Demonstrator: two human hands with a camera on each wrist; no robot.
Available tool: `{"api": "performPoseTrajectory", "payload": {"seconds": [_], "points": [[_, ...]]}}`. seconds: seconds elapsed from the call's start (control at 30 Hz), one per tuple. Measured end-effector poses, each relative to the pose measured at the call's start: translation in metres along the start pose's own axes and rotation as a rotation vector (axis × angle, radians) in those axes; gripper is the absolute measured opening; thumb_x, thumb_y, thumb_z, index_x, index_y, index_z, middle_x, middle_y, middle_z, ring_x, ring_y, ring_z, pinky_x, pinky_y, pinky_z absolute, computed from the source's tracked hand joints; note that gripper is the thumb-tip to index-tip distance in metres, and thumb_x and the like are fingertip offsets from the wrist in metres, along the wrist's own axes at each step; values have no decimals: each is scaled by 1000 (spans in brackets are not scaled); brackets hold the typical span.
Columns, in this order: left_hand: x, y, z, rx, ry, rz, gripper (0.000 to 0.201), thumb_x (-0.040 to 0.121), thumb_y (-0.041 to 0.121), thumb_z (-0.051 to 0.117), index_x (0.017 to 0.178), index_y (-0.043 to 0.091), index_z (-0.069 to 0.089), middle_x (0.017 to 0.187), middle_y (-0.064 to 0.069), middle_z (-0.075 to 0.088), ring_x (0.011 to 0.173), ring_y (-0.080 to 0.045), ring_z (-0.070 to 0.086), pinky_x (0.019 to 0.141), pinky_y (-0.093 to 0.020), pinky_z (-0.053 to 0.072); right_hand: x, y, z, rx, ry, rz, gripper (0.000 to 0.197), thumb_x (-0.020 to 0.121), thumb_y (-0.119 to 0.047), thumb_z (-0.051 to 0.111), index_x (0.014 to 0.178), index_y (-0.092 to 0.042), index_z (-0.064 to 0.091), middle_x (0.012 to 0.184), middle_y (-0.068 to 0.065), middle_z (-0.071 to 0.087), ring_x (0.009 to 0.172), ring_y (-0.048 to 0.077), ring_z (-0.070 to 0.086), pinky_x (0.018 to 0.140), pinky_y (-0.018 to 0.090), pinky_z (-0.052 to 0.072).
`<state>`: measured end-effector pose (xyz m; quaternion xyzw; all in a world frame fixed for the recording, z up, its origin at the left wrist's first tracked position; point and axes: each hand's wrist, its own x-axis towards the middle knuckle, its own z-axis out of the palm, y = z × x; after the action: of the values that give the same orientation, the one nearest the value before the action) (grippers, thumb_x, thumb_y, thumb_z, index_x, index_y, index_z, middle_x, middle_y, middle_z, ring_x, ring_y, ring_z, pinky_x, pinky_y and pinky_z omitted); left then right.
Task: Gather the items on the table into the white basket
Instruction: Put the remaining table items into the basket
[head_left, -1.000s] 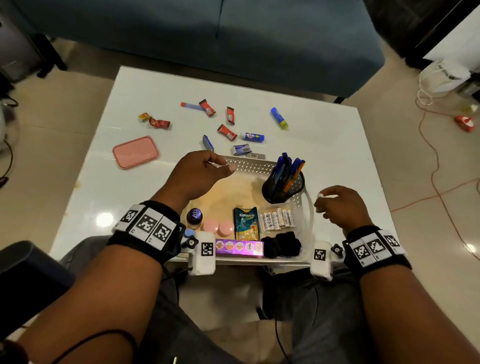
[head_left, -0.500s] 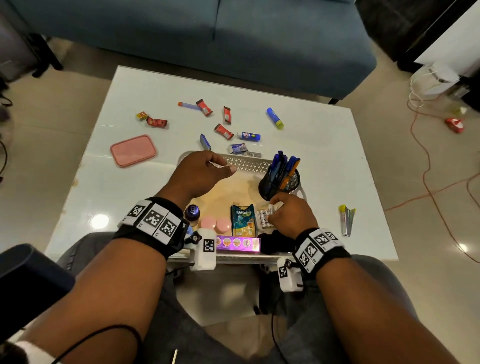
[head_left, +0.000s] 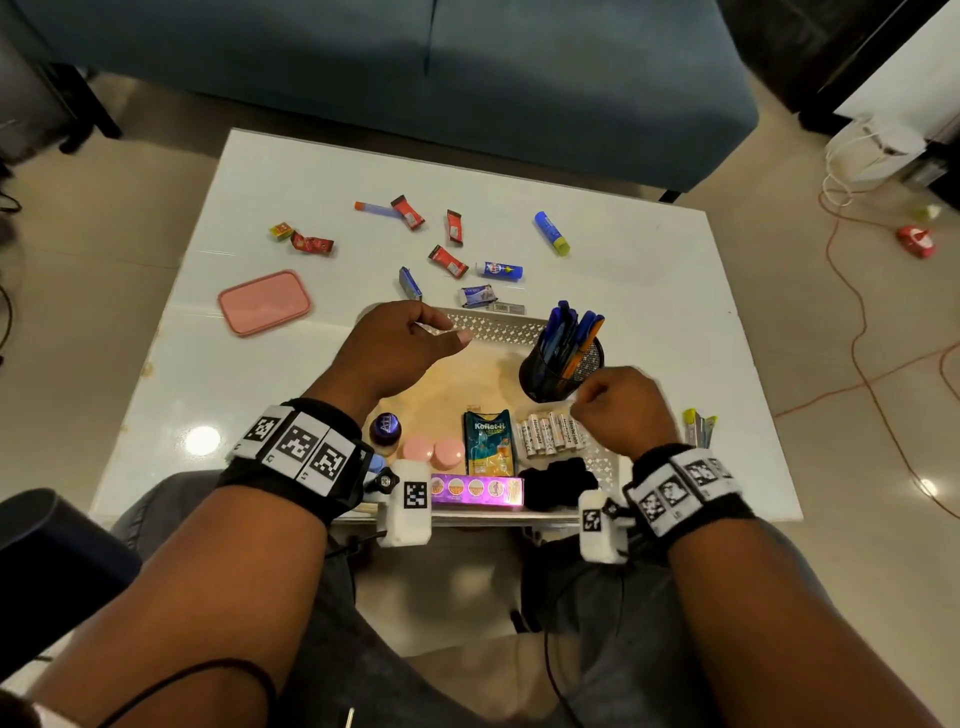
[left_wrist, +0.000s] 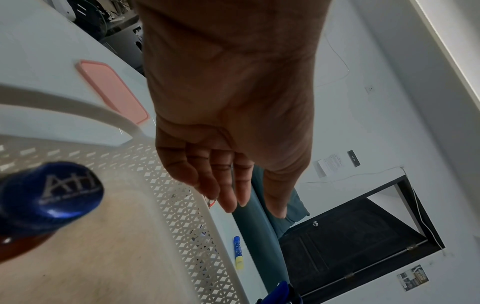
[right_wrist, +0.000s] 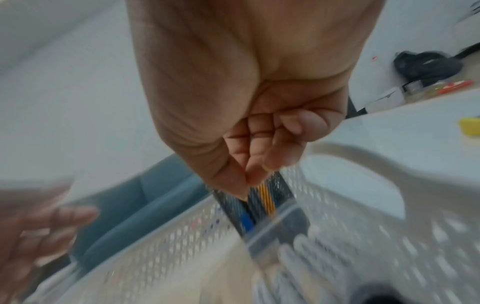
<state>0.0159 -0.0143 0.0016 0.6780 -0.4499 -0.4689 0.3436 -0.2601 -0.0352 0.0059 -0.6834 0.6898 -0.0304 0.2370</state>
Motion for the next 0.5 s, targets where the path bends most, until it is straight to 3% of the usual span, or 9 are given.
{"api": "performPoseTrajectory", "payload": {"seconds": [0.07, 0.13, 0.23, 0.3, 0.37, 0.4, 0.5], "points": [[-1, 0, 1, -3, -4, 1, 32, 81, 51, 79, 101, 27, 71, 97, -9, 71, 75, -16, 64, 70, -28, 51, 3, 15, -26, 44, -22, 67, 11, 72, -15, 74, 63, -16, 69, 68, 1, 70, 69, 20, 67, 63, 27, 50], [-2, 1, 1, -4, -10, 1, 32, 81, 51, 78, 101, 27, 70, 97, -9, 72, 75, -16, 64, 73, -30, 53, 7, 42, -43, 132, -17, 167, 10, 74, -16, 76, 67, -11, 72, 70, 7, 73, 70, 26, 71, 71, 36, 57], [-2, 1, 2, -5, -2, 0, 32, 81, 51, 78, 101, 27, 70, 98, -9, 71, 78, -17, 65, 80, -37, 56, 24, 95, -47, 108, 142, 348, 27, 82, -36, 76, 85, -9, 75, 101, 10, 75, 101, 31, 67, 90, 38, 52], [-2, 2, 3, 0, 7, -4, 32, 81, 51, 79, 101, 27, 71, 98, -8, 71, 83, -20, 67, 85, -41, 57, 31, 119, -45, 35, 116, 488, 43, 85, -45, 71, 105, -6, 70, 125, 15, 67, 118, 33, 59, 97, 37, 44], [-1, 2, 4, 3, 18, -7, 32, 81, 50, 79, 101, 26, 71, 97, -7, 71, 88, -22, 68, 87, -43, 58, 35, 132, -39, 71, 54, 599, 63, 87, -42, 72, 132, 0, 58, 142, 18, 54, 130, 34, 50, 103, 36, 39], [-1, 3, 5, 3, 20, -9, 32, 81, 50, 79, 100, 26, 71, 96, -6, 71, 89, -22, 68, 88, -44, 58, 36, 135, -36, 108, 29, 638, 68, 86, -38, 74, 138, 1, 53, 145, 19, 51, 132, 34, 49, 102, 35, 38], [0, 2, 7, 6, 20, -9, 32, 81, 49, 79, 100, 24, 71, 91, -5, 69, 87, -21, 67, 88, -45, 58, 39, 139, -25, 111, -58, 717, 63, 84, -26, 79, 134, 3, 54, 137, 20, 57, 123, 35, 56, 91, 34, 43]]}}
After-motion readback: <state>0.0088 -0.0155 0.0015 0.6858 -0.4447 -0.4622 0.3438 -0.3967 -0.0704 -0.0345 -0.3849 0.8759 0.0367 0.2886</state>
